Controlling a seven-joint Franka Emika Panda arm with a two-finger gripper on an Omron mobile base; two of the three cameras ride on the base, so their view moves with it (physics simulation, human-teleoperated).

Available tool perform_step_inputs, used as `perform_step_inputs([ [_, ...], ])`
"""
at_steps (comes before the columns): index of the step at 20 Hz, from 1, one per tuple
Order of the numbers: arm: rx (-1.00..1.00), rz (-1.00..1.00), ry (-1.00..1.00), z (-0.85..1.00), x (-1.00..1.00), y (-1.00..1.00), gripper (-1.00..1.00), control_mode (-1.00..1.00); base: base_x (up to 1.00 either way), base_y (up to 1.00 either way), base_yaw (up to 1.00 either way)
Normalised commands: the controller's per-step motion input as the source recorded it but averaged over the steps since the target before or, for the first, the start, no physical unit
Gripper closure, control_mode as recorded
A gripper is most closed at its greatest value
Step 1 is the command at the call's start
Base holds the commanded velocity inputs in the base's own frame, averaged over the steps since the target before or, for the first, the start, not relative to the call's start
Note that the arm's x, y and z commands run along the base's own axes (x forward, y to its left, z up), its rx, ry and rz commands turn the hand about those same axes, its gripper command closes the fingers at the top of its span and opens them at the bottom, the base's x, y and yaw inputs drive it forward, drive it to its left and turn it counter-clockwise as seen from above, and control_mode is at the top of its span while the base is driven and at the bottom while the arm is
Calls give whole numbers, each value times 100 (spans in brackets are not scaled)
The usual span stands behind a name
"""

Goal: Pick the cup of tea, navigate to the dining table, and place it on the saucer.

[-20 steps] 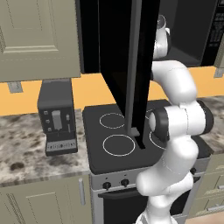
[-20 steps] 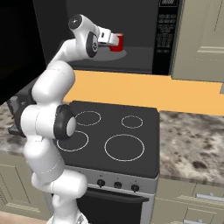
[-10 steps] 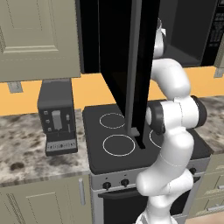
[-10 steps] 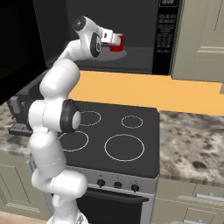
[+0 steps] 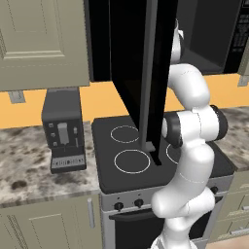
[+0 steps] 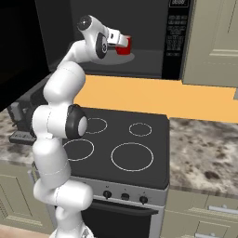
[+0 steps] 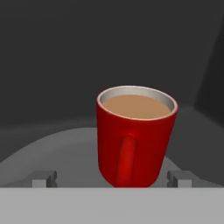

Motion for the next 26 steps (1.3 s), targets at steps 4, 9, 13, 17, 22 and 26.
perform_step_inputs([
  [4, 0, 0, 0, -1, -4, -5, -100, -100, 0, 0, 0],
  [9, 0, 0, 0, 0, -6, -16, -100, -100, 0, 0, 0],
  [13, 0, 0, 0, -7, 0, -11, -100, -100, 0, 0, 0],
  [17, 0, 0, 0, -11, 0, 0, -100, -100, 0, 0, 0],
  [22, 0, 0, 0, -8, 6, 0, -100, -100, 0, 0, 0],
  [26, 0, 0, 0, -3, 18, 0, -100, -100, 0, 0, 0],
])
